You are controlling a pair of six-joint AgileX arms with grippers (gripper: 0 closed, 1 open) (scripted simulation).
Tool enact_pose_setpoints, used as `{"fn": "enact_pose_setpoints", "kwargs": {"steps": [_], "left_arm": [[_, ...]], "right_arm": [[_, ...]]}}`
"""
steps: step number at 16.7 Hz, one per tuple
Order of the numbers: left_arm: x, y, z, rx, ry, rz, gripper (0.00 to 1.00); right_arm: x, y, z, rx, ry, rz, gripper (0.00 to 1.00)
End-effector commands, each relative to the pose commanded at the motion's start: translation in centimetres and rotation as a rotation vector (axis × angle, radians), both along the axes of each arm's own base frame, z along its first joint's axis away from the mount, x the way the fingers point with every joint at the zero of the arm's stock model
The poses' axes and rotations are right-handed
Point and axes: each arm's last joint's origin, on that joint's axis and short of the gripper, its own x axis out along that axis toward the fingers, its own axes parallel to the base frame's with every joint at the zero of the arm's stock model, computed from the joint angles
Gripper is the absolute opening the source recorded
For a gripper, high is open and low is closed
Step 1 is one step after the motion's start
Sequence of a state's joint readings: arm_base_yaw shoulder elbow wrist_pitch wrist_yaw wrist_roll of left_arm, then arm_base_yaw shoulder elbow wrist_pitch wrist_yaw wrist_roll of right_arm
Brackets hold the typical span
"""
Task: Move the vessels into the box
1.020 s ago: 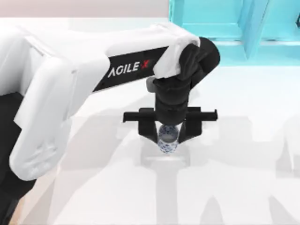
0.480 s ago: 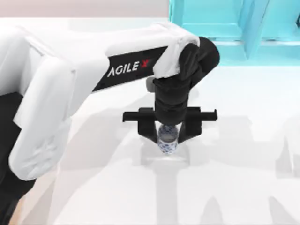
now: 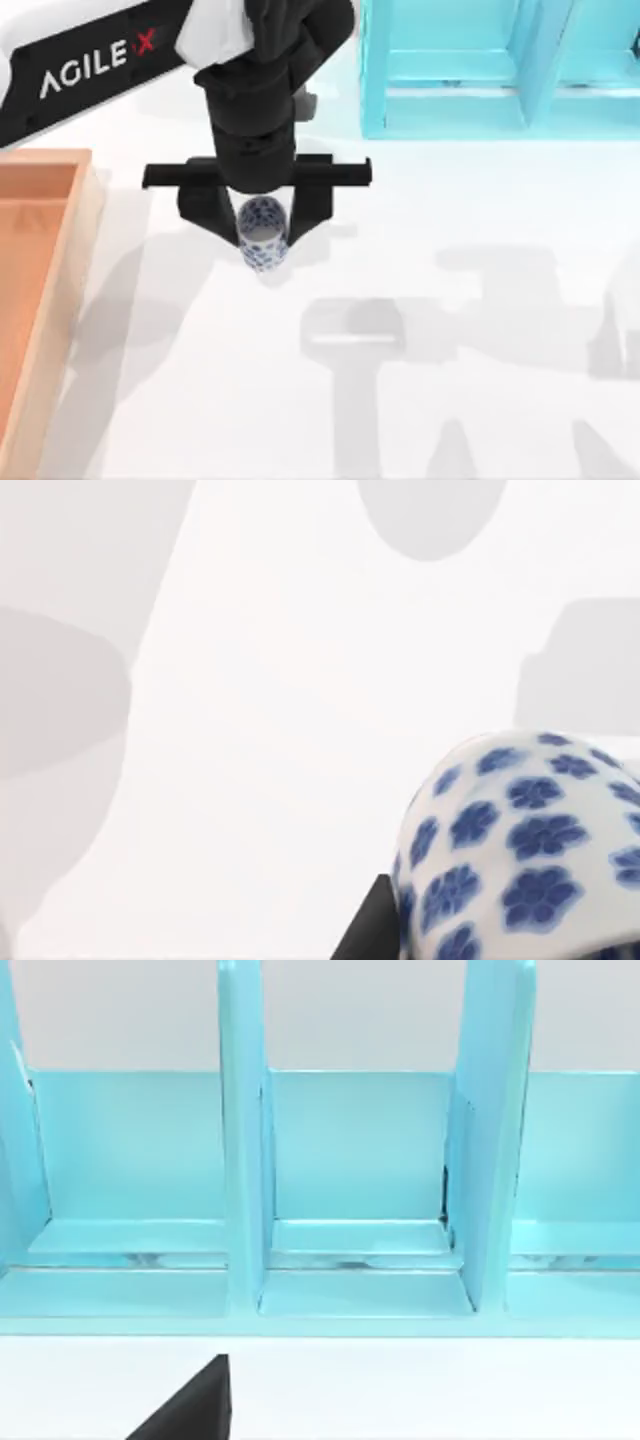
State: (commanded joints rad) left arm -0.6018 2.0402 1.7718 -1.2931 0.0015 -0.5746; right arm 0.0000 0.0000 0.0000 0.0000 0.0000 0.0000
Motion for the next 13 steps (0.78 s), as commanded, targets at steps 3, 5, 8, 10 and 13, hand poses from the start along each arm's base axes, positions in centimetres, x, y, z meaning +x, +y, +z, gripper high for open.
{"fn": "enact_pose_setpoints", "kwargs": {"steps": [3,5,8,10,13], "left_arm": [[-0.2,1.3,0.9,0.005,0.008,-0.002,0.00],[-0.2,1.3,0.9,0.005,0.008,-0.002,0.00],[0.0,1.6,1.0,0.005,0.005,-0.007,0.00],[0.9,3.6,1.4,0.004,0.003,-0.007,0.00],[2.4,9.0,2.2,0.005,0.003,-0.005,0.00]], "right_arm": [[0.0,0.0,0.0,0.000,0.000,0.000,1.00],[0.0,0.0,0.0,0.000,0.000,0.000,1.00],[0.0,0.0,0.0,0.000,0.000,0.000,1.00],[0.0,0.0,0.0,0.000,0.000,0.000,1.00],[0.0,0.0,0.0,0.000,0.000,0.000,1.00]]}}
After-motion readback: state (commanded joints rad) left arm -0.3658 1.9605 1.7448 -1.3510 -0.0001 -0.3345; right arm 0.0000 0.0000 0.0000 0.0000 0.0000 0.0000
